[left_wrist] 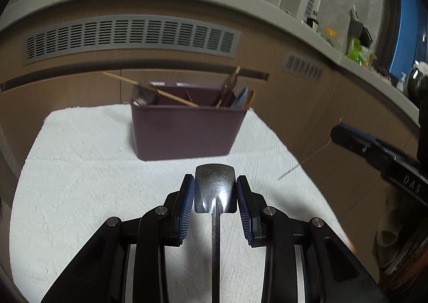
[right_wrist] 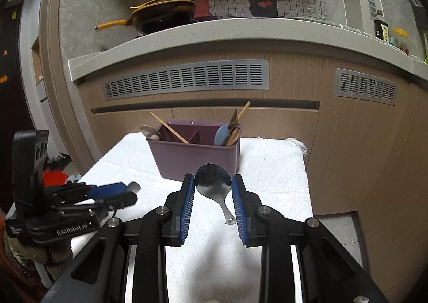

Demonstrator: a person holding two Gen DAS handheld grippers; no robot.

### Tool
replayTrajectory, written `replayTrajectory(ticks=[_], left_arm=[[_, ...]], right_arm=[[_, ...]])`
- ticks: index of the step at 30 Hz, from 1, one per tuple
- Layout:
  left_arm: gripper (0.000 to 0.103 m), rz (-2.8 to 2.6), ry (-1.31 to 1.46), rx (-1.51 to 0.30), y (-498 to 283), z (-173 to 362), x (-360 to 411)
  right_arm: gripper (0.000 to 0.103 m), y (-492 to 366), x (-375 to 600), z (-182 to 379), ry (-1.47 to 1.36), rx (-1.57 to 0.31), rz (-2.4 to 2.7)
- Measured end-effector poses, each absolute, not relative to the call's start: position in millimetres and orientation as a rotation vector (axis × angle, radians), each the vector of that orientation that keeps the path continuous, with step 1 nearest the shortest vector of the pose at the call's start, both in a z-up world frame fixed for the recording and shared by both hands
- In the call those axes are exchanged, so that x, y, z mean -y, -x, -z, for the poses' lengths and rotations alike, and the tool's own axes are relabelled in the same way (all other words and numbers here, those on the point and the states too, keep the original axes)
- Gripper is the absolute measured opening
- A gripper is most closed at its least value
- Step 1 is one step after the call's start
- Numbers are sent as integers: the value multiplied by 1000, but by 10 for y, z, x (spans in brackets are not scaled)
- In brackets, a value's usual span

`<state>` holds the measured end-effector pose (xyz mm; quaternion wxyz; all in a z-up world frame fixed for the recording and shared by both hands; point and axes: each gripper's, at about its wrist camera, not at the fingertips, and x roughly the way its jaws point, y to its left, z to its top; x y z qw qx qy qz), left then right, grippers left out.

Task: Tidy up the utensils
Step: 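Lift the shovel spoon with the left tool while the right lifts the smiley spoon over the caddy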

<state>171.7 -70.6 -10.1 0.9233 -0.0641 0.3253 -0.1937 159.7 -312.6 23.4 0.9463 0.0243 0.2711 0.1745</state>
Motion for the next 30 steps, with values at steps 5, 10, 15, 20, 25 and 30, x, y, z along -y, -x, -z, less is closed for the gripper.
replayTrajectory(ticks=[5, 10, 15, 20, 25, 30], left_arm=[[33, 399, 212, -525, -1915, -383, 513], [33, 379, 317, -235, -2306, -958, 380], [33, 276, 309, -46, -2728, -1036, 407], [33, 248, 295, -27, -3154, -937, 397], [33, 251, 318, -89, -3528, -717, 339], [33, 275, 318, -129, -3763, -621, 368]], right_arm=[[26, -1619, 3080, -425, -59, -517, -370], [26, -1784, 3066, -943, -56, -397, -378], [26, -2148, 3013, -1285, -75, -343, -392], [26, -2693, 2870, -1268, -116, -420, -421], [26, -3147, 2753, -1032, -142, -531, -439], [26, -3368, 2702, -842, -133, -584, -433]])
